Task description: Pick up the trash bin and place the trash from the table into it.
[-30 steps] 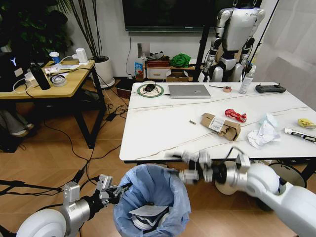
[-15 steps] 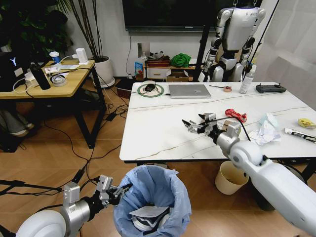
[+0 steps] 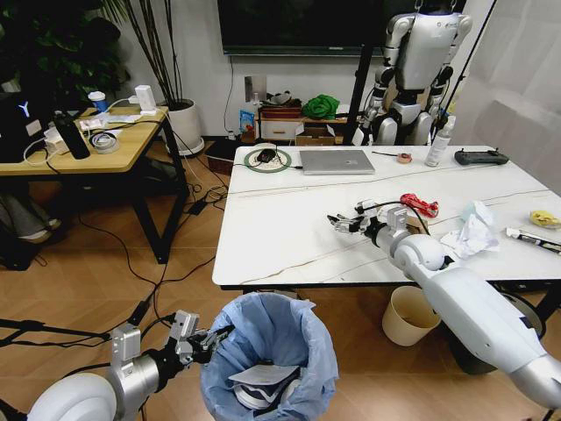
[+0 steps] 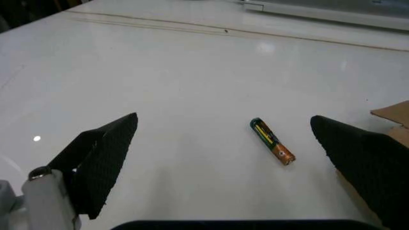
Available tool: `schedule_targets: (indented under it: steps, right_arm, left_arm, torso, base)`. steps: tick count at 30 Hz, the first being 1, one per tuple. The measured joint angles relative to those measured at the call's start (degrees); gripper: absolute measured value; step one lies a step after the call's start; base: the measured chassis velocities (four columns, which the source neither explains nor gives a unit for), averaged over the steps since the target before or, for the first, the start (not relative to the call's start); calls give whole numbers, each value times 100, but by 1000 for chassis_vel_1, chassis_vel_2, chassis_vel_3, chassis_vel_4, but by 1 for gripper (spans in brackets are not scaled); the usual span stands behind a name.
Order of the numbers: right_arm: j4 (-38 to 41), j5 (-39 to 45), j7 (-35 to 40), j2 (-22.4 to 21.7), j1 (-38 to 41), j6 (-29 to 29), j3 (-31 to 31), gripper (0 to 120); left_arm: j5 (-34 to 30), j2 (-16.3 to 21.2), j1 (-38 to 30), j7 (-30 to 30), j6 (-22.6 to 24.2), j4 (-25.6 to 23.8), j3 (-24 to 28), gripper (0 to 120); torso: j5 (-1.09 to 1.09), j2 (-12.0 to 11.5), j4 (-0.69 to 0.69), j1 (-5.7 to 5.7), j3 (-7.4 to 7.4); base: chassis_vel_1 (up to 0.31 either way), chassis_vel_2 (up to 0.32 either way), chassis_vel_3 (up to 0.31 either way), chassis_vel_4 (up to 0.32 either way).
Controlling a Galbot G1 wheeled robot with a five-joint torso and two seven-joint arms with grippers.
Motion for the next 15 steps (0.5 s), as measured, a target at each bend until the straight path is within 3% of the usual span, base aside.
schedule_targets:
  steps: [10,15]
  right_arm:
    - [-474,-138,-143,158,213,34,-111,95]
    - [-579,-149,-189,155,221,39,-118,80]
  left_arm:
    - [16,-32,23,0,-4,0,-10,0]
    - [18,-31,33,1,-9,-10,-21,0]
  torso:
    - [0,0,0,0,0]
    - [0,0,0,0,0]
  base:
    - [0,0,0,0]
    - [0,0,0,0]
